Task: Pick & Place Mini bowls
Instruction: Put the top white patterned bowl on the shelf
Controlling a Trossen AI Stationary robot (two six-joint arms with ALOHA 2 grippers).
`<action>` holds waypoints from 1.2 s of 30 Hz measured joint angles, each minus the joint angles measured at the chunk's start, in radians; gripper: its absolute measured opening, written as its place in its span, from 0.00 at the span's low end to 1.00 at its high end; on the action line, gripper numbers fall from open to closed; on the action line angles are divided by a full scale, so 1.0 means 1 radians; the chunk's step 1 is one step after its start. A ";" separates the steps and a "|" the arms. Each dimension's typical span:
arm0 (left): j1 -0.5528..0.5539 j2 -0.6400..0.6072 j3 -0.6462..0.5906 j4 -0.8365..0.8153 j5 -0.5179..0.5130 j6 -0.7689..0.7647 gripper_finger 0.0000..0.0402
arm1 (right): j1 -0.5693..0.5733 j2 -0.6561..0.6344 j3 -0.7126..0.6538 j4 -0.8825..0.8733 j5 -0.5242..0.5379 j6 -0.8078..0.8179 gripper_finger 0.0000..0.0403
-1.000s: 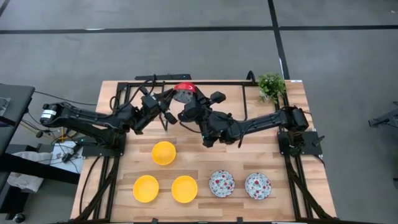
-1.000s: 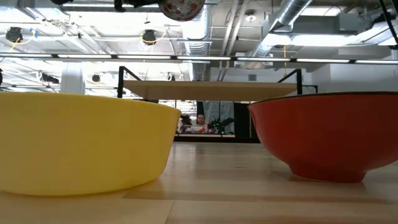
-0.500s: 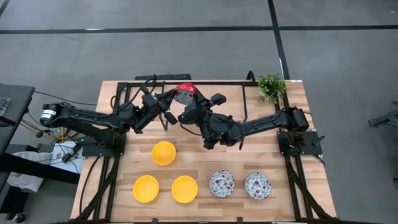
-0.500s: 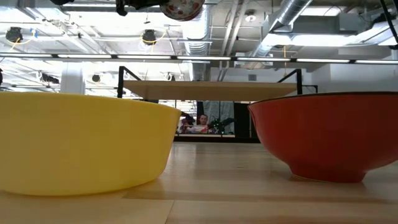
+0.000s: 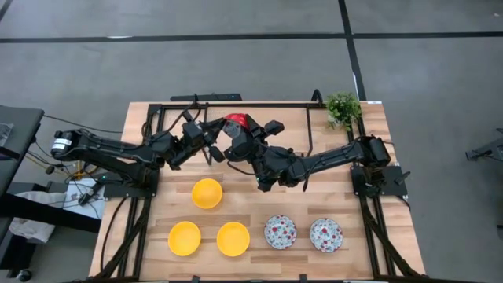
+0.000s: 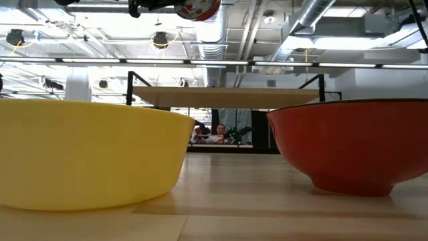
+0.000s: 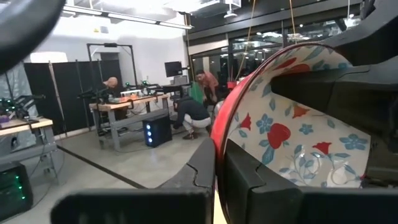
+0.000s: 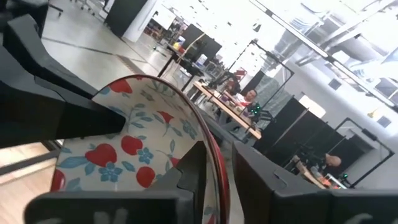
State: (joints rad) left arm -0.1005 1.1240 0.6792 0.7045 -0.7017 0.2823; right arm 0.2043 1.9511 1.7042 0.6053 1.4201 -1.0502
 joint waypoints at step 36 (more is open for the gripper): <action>0.142 -0.190 -0.002 -0.391 -0.082 -0.211 0.02 | 0.096 -0.013 0.001 0.008 0.087 -0.022 0.50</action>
State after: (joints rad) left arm 0.0418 0.9337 0.6777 0.3131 -0.7841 0.0716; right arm 0.3000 1.9385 1.7054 0.6132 1.5070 -1.0718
